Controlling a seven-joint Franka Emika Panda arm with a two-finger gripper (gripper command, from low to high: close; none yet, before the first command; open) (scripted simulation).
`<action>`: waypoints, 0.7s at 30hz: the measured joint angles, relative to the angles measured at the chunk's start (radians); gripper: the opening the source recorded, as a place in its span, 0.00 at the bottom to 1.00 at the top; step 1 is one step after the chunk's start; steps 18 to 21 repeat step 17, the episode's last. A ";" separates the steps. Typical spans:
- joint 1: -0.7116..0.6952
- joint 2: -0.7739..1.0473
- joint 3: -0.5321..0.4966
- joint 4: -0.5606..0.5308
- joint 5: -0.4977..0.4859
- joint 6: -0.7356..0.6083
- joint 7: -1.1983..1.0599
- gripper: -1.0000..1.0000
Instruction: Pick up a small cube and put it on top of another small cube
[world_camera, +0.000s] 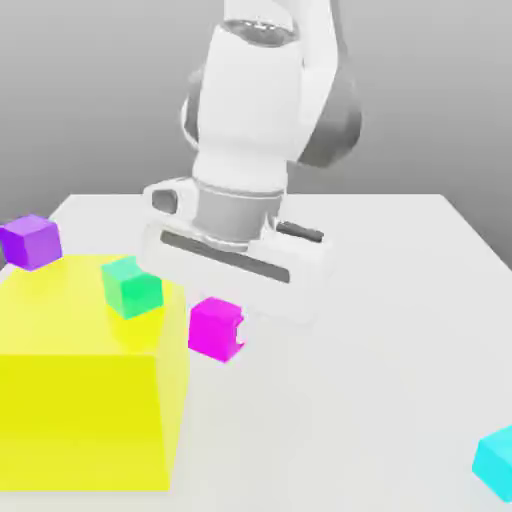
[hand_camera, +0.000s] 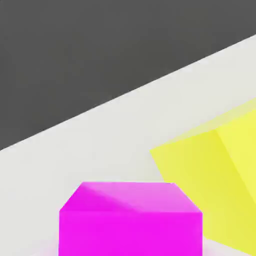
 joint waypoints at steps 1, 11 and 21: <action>-0.012 -0.025 -0.013 0.011 0.012 -0.043 0.004 0.00; -0.106 -0.180 -0.129 0.028 0.162 -0.283 0.042 0.00; -0.110 -0.139 -0.133 -0.035 0.168 -0.181 0.041 1.00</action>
